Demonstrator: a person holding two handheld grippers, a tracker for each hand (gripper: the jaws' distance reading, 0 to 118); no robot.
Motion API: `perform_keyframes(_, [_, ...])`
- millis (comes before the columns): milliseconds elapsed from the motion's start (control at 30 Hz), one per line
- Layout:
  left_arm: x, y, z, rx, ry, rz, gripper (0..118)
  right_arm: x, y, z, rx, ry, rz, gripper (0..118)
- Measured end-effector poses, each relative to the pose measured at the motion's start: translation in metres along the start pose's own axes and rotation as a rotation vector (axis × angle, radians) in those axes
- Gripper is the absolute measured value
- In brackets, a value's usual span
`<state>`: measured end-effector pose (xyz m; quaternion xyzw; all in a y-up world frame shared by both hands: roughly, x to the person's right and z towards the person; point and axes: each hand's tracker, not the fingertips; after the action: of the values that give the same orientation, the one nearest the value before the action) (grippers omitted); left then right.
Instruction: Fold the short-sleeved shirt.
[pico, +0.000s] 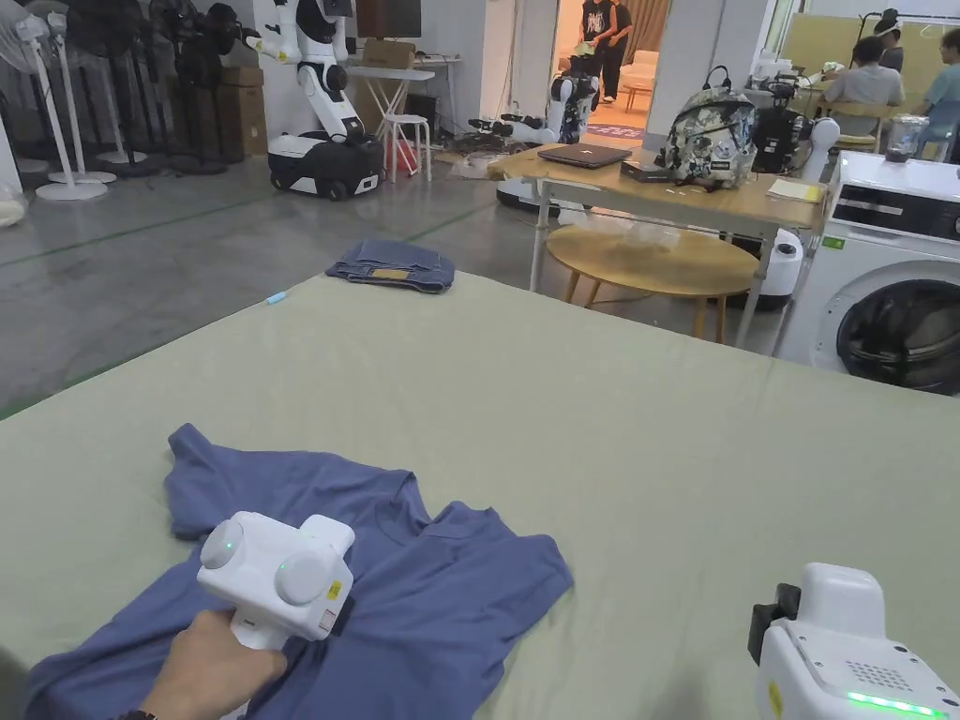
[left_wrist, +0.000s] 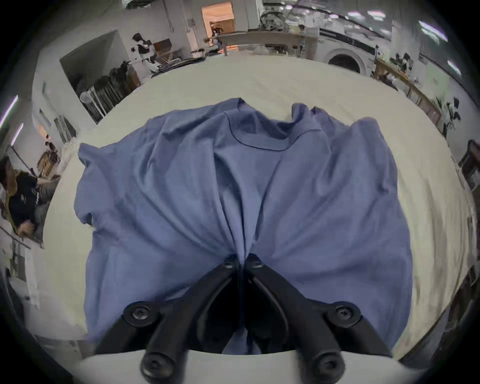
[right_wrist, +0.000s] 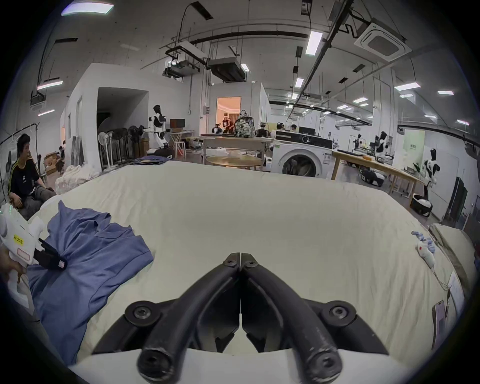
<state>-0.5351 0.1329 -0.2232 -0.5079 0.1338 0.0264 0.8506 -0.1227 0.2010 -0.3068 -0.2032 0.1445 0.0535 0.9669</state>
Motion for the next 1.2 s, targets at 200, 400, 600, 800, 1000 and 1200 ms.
perform_keyframes(200, [-0.013, -0.006, 0.012, 0.18, -0.056, 0.135, 0, 0.008, -0.001, 0.0, 0.013, -0.013, -0.02, 0])
perform_keyframes(400, [-0.022, 0.031, 0.063, 0.333, -0.099, 0.195, 0, 0.021, 0.006, 0.007, 0.048, -0.037, -0.042, 0])
perform_keyframes(600, [-0.008, 0.09, 0.153, 0.561, -0.126, 0.149, 0, 0.038, 0.018, 0.021, 0.079, -0.063, -0.077, 0])
perform_keyframes(800, [0.035, 0.146, 0.217, 0.701, -0.174, 0.065, 0, 0.06, 0.026, 0.034, 0.115, -0.097, -0.098, 0])
perform_keyframes(1000, [0.117, 0.188, 0.24, 0.749, -0.297, -0.035, 0, 0.087, 0.029, 0.051, 0.142, -0.139, -0.117, 0])
perform_keyframes(1200, [0.226, 0.209, 0.236, 0.722, -0.458, -0.137, 0, 0.125, 0.025, 0.075, 0.16, -0.217, -0.139, 0])
